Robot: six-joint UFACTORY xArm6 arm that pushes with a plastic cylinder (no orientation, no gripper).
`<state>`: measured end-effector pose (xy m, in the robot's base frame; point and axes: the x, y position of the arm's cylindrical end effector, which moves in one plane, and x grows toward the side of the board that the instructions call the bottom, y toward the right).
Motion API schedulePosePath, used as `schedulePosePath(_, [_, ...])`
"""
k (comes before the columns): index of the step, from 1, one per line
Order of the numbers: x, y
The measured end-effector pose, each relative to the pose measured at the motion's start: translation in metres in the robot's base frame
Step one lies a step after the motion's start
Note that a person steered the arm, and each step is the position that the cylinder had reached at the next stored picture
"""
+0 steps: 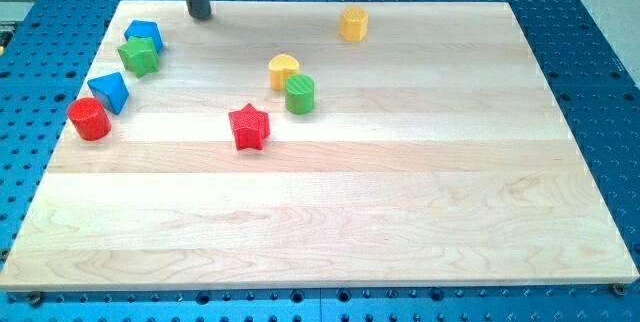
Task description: Separate the cube from the green star
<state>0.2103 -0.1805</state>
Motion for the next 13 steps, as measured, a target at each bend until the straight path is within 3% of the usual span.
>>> schedulePosePath(3, [-0.018, -0.070])
schedulePosePath(5, [-0.002, -0.121])
schedulePosePath(6, [0.018, -0.107])
schedulePosePath(7, [0.036, -0.055])
schedulePosePath(9, [0.053, -0.095])
schedulePosePath(10, [0.069, -0.070])
schedulePosePath(11, [0.070, 0.003])
schedulePosePath(12, [0.067, 0.015])
schedulePosePath(13, [0.118, -0.010])
